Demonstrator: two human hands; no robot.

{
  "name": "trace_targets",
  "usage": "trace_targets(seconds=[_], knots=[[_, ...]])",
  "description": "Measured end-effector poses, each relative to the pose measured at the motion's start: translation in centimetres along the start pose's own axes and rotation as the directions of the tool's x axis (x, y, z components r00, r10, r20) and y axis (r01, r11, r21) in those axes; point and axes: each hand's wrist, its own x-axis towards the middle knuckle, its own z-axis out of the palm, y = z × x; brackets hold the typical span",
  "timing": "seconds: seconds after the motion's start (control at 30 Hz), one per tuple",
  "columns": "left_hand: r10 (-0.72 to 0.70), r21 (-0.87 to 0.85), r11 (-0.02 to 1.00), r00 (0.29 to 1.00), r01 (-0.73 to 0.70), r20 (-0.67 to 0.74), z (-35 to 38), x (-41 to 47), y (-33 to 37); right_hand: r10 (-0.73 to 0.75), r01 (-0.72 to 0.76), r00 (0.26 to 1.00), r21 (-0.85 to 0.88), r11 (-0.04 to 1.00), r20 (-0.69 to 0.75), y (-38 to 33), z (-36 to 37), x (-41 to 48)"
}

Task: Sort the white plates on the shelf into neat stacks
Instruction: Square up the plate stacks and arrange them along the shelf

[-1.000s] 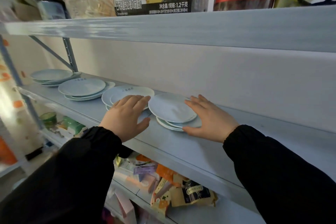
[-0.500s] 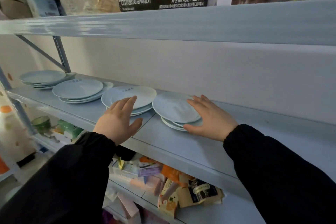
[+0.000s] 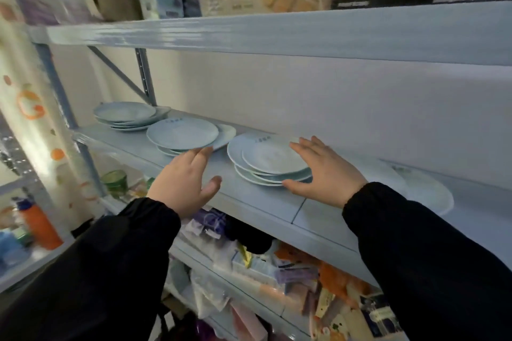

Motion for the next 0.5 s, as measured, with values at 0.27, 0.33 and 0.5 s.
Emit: trace_targets(seconds=[0.27,0.33,0.5], knots=[[-0.021,-0.082,0.996,0.999,0.025,0.048,1.6,-0.5,-2.1,0.15,-0.149,0.988,0.026,0.988,-0.044,2.2,-0.1,0.8],[-0.001,-0.144,0.99,0.998,0.011,0.07,2.4,-0.3,-0.8,0.228,-0.226,0.972,0.041,0.973,-0.057,4.3,-0.7,0.0],[0.101,-0.301,0.951,0.992,-0.074,0.078,4.7,1.5,4.8,0.43,-0.422,0.899,0.102,0.901,-0.081,9.9,-2.6,-4.6]])
